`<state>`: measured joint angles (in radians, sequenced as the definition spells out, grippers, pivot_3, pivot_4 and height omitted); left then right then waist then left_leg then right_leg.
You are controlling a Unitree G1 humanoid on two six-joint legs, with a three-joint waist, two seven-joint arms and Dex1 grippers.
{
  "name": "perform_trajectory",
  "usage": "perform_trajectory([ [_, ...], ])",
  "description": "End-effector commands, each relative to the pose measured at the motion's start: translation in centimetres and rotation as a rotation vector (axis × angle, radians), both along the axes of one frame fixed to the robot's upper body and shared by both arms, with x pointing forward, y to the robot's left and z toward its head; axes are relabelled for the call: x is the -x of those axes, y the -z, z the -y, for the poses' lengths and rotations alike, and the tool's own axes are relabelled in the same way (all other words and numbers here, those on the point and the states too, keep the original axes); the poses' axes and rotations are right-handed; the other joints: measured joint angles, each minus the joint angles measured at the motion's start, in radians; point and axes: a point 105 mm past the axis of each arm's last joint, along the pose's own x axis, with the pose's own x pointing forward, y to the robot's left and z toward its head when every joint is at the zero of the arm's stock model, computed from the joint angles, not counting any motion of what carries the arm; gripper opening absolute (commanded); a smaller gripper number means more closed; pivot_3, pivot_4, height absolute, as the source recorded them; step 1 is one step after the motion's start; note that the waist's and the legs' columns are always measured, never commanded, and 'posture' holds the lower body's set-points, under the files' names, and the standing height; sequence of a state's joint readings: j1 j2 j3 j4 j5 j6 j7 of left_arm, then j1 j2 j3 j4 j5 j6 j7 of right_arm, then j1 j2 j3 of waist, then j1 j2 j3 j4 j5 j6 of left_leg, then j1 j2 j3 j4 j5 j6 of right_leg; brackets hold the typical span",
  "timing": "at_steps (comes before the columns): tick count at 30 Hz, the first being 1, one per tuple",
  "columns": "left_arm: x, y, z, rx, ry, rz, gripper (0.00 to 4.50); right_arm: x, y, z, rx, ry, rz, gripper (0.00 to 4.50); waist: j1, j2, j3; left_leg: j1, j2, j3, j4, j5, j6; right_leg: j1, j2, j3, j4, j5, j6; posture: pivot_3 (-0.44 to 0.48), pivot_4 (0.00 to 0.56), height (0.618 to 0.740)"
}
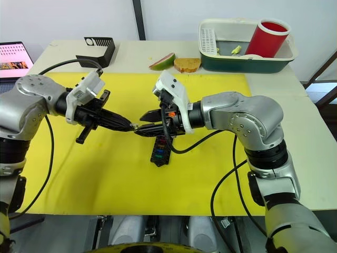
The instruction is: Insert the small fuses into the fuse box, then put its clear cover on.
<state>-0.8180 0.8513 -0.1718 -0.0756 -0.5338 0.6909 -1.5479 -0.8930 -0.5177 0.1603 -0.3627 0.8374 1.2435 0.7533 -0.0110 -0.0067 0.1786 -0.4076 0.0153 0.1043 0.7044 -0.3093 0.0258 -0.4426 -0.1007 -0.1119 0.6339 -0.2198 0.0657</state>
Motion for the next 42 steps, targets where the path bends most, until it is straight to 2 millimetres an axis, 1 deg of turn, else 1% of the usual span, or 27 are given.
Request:
perform_trajectory([
  [1,0.3,-0.8,0.2,0.005,0.018,0.04,0.0,0.4,-0.9,-0.5,-0.012,-0.033,0.029,1.05,0.0,0.0,0.0,0.0,0.0,0.0,0.0,0.0,0.0,0.0,0.0,0.0,0.0,0.0,0.0,0.0,0.15,0.74],
  [29,-0.2,-0.2,0.0,-0.024,-0.002,0.062,0.0,0.5,-0.8,-0.6,0.005,-0.05,0.035,1.05,0.0,0.0,0.0,0.0,0.0,0.0,0.0,0.0,0.0,0.0,0.0,0.0,0.0,0.0,0.0,0.0,0.15,0.74],
  [32,-0.2,-0.1,0.0,-0.027,-0.002,0.062,0.0,0.5,-0.8,-0.6,0.005,-0.051,0.036,0.35,0.0,0.0,0.0,0.0,0.0,0.0,0.0,0.0,0.0,0.0,0.0,0.0,0.0,0.0,0.0,0.0,0.15,0.74],
  [33,-0.2,0.0,0.0,-0.028,-0.002,0.062,0.0,0.5,-0.8,-0.6,0.005,-0.051,0.035,0.02,0.0,0.0,0.0,0.0,0.0,0.0,0.0,0.0,0.0,0.0,0.0,0.0,0.0,0.0,0.0,0.0,0.15,0.74],
  [42,-0.2,0.3,0.0,-0.042,-0.006,0.068,0.0,0.6,-0.8,-0.6,0.012,-0.055,0.036,0.02,0.0,0.0,0.0,0.0,0.0,0.0,0.0,0.0,0.0,0.0,0.0,0.0,0.0,0.0,0.0,0.0,0.15,0.74],
])
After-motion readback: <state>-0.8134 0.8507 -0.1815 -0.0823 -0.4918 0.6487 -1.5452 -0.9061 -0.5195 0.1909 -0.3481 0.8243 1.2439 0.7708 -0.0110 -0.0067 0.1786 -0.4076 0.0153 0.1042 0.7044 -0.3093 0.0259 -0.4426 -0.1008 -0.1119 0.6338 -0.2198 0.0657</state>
